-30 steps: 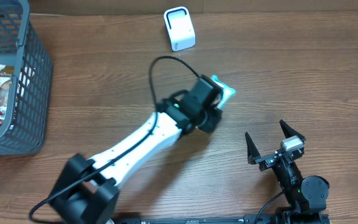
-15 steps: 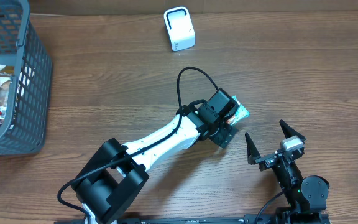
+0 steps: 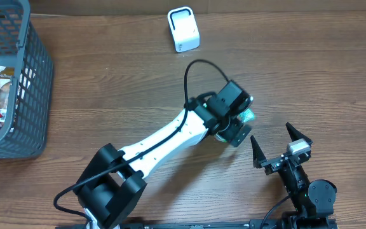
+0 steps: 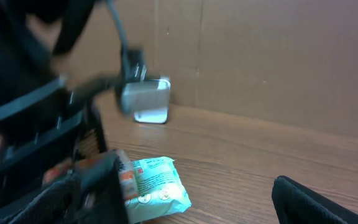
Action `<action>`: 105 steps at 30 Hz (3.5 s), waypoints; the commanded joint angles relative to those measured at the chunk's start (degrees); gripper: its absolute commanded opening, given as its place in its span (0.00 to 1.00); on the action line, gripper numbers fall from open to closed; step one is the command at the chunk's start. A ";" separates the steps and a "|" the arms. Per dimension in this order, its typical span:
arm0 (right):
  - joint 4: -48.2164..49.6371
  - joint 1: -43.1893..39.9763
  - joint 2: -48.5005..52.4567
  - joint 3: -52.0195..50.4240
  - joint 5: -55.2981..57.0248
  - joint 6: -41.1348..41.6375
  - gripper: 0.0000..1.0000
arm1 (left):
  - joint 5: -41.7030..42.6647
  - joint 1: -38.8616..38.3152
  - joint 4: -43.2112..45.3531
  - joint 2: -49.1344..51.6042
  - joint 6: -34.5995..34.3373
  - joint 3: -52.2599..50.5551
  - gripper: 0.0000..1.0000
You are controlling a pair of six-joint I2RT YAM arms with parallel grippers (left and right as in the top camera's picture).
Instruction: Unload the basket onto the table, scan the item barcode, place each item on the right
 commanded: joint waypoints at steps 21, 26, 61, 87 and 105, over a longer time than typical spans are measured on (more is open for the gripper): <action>0.31 0.22 -0.46 -0.61 0.59 0.46 1.00 | -2.12 0.00 1.95 -0.94 6.19 -0.76 1.00; 0.31 0.22 -0.46 -0.61 0.59 0.46 1.00 | -2.14 0.00 5.05 -0.92 6.16 -3.43 0.90; 0.31 0.22 -0.46 -0.61 0.59 0.46 1.00 | -0.87 2.16 0.37 -6.82 6.45 0.72 0.96; 0.31 0.22 -0.44 -0.61 0.59 0.46 1.00 | 3.41 1.53 2.80 4.98 9.03 0.59 0.69; 0.31 0.22 -0.44 -0.61 0.59 0.46 1.00 | 3.67 1.51 3.04 2.29 8.96 3.10 0.49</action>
